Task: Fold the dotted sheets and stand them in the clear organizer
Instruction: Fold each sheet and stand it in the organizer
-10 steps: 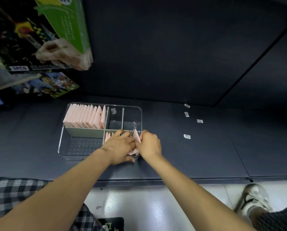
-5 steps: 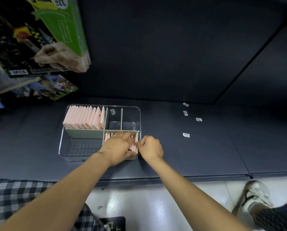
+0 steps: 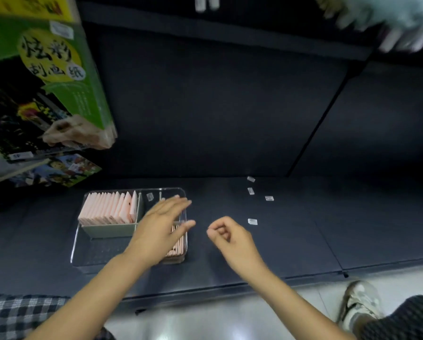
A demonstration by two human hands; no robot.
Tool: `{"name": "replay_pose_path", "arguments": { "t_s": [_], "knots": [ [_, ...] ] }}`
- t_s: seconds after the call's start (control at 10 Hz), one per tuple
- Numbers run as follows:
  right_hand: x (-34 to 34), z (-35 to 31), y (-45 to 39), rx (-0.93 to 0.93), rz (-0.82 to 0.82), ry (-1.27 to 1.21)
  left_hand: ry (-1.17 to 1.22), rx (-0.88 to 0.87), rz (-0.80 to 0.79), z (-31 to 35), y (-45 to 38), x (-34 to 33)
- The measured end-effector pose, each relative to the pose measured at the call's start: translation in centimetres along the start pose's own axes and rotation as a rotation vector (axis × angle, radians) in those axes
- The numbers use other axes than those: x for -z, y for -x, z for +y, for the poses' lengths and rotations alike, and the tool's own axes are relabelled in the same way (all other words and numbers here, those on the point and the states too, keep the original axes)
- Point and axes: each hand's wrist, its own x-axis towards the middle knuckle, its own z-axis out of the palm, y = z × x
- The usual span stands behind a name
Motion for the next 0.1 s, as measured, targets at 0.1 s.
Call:
{"name": "replay_pose_path", "arguments": {
  "t_s": [0.1],
  "knots": [
    [7.55,-5.63,3.82,0.201,0.078,-0.145,0.269,-0.057,0.362,3.05,0.35,6.74]
  ]
}}
